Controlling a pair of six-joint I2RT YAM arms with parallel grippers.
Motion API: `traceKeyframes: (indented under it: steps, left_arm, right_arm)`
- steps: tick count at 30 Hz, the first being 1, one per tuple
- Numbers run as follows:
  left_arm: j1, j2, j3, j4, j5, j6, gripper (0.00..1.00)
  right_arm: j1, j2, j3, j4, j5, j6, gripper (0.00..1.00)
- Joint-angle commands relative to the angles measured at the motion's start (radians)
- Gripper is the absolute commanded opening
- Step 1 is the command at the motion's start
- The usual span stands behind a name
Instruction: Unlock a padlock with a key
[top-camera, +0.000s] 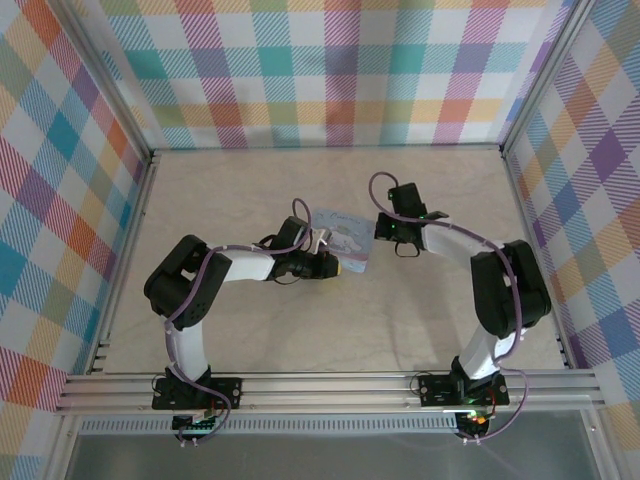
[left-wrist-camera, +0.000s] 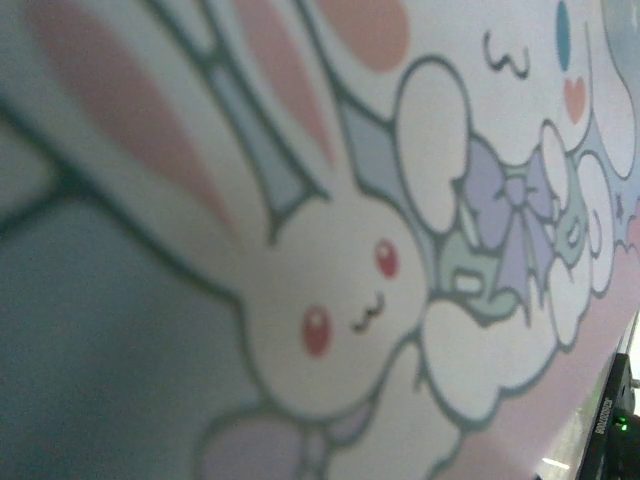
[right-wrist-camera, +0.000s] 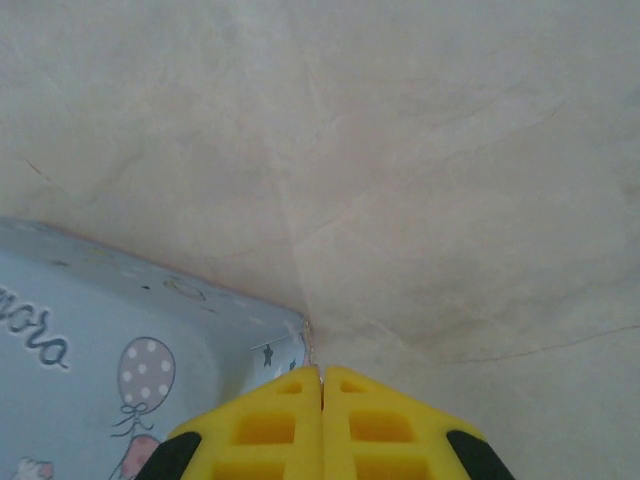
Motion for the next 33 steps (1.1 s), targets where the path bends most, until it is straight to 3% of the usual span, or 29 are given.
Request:
traceKeyframes:
  steps: [1, 16, 33]
  left_arm:
    - [-0.011, -0.009, -0.030, -0.018, 0.007, -0.047, 0.09]
    - [-0.035, 0.021, -0.049, 0.101, -0.013, -0.183, 0.12]
    - [-0.033, 0.037, 0.028, 0.162, -0.014, -0.288, 0.11]
  right_arm:
    - [0.026, 0.051, 0.063, -0.021, 0.012, 0.000, 0.00]
    - [0.044, 0.230, 0.313, -0.093, -0.006, -0.064, 0.00]
    - [-0.059, -0.099, 0.058, -0.075, -0.061, -0.064, 0.00]
